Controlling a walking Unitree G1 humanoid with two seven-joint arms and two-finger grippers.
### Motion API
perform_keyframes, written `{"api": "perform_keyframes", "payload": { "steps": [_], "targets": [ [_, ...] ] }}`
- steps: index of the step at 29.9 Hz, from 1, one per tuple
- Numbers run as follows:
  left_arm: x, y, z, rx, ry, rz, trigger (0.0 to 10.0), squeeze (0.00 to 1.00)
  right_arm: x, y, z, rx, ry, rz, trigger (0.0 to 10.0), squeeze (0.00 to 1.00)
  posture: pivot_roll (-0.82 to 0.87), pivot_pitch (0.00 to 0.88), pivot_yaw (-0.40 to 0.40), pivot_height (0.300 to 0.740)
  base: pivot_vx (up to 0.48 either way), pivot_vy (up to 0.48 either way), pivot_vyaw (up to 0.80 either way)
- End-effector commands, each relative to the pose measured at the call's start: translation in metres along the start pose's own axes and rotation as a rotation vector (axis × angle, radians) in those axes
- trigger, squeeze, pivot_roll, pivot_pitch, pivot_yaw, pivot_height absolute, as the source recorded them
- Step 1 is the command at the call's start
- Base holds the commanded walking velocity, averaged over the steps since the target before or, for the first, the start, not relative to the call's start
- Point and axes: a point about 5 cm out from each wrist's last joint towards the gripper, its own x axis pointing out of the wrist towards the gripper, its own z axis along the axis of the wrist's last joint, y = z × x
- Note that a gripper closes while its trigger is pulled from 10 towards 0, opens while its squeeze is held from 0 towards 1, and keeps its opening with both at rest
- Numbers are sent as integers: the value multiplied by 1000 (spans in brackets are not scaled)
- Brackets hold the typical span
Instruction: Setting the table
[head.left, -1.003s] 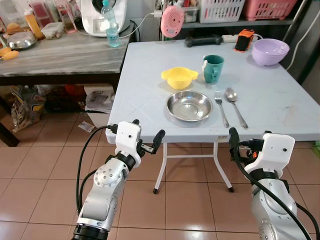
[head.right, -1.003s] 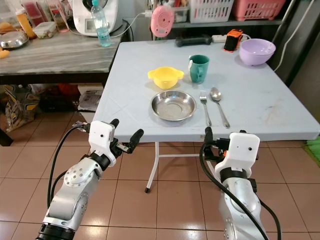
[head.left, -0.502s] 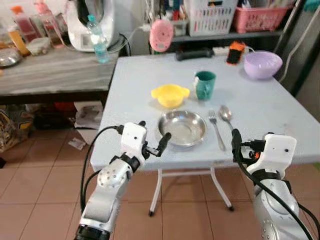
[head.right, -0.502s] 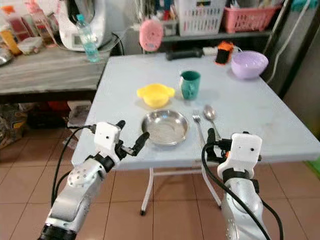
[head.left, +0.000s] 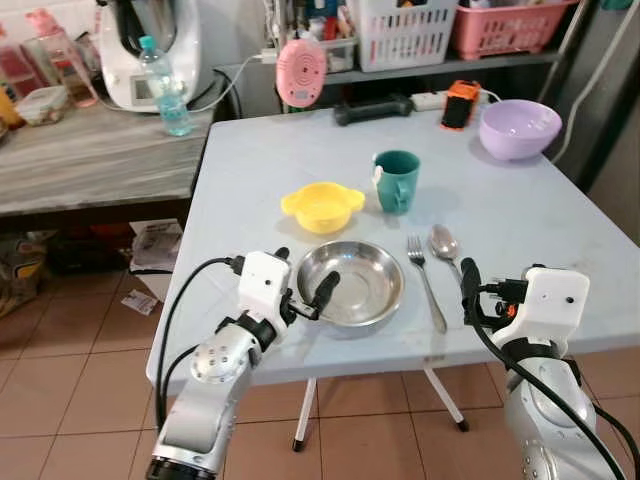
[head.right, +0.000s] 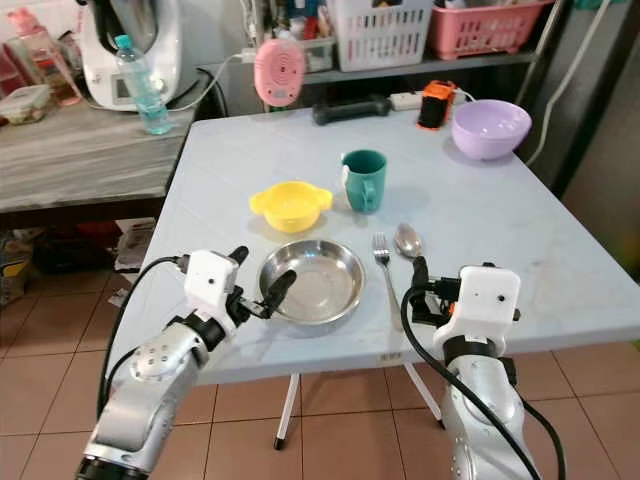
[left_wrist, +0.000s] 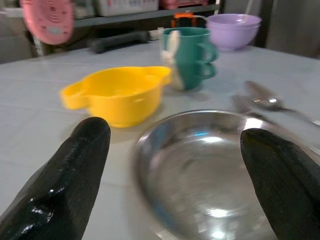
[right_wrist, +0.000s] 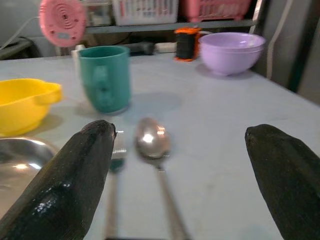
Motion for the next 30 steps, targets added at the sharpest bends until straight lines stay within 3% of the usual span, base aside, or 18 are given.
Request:
{"api": "perform_keyframes", "payload": {
  "steps": [1,8,16,23,26,30],
  "targets": [
    [-10,8,-5,15,20,15,10000,0,-1,6,0,13,7,26,10000,0,-95,54,52,740,0,0,0],
    [-25,19,-8,37,61,-2,10000,0,-2,9,-1,20,22,52,10000,0,-88,63,51,740,0,0,0],
    [-34,11,-7,37,82,-139,10000,0,-2,8,-3,7,51,86,10000,0,-84,72,55,740,0,0,0],
    [-37,4,-1,28,90,-261,10000,0,13,1,-6,18,135,76,10000,0,-86,88,65,740,0,0,0],
    [-36,2,-2,27,98,-286,10000,0,24,9,-3,93,158,99,10000,0,-87,91,69,740,0,0,0],
    [-36,-2,-2,29,101,-319,10000,0,31,17,2,119,162,116,10000,0,-82,90,68,740,0,0,0]
  ]
}}
